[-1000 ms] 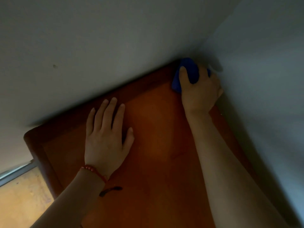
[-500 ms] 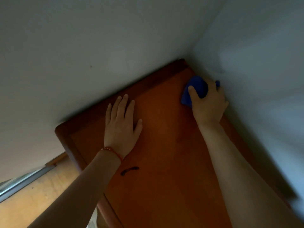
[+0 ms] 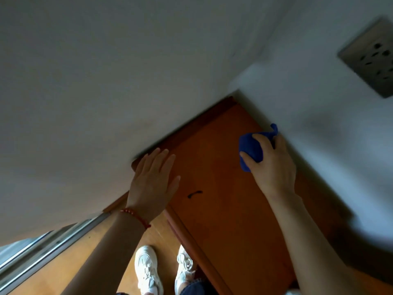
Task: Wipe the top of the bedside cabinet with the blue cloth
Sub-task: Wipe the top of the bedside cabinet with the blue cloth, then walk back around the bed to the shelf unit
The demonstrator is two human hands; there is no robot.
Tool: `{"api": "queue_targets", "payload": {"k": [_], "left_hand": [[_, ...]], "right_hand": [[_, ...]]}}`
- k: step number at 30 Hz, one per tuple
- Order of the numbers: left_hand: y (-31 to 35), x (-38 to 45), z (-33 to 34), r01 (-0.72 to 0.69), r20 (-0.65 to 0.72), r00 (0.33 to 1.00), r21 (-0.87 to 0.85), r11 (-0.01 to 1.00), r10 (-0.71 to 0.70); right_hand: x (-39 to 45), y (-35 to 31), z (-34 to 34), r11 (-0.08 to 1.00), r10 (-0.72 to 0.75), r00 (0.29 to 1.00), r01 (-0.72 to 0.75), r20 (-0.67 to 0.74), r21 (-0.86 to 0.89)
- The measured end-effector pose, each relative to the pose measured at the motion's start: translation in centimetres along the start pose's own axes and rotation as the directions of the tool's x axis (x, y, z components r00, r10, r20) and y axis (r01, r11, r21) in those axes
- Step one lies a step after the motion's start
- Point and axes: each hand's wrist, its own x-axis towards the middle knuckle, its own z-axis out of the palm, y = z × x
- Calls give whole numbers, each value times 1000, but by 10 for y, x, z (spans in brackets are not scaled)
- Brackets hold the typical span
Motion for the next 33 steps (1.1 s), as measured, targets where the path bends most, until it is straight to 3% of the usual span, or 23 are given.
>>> {"api": "queue_targets", "payload": {"k": [11,24,29,33], "left_hand": [[41,-66,-95,-99,80,992,-3,995,99],[102,-86,-150,-308,22,951,0,951,308],[124,-60,-155,-478,134,873,49,877,468],[141,-35,-161,-652,182,749,32,757,637]], "right_hand": [[-99,-21,-105,984,133,990,-127,-38,128],[-204,3,-164,925,360,933,-353,-24,142],[-236,4,-167,831,544,839,-532,-32,161],[-262,-4,-173,732,677,732,-659,-80,173]]}}
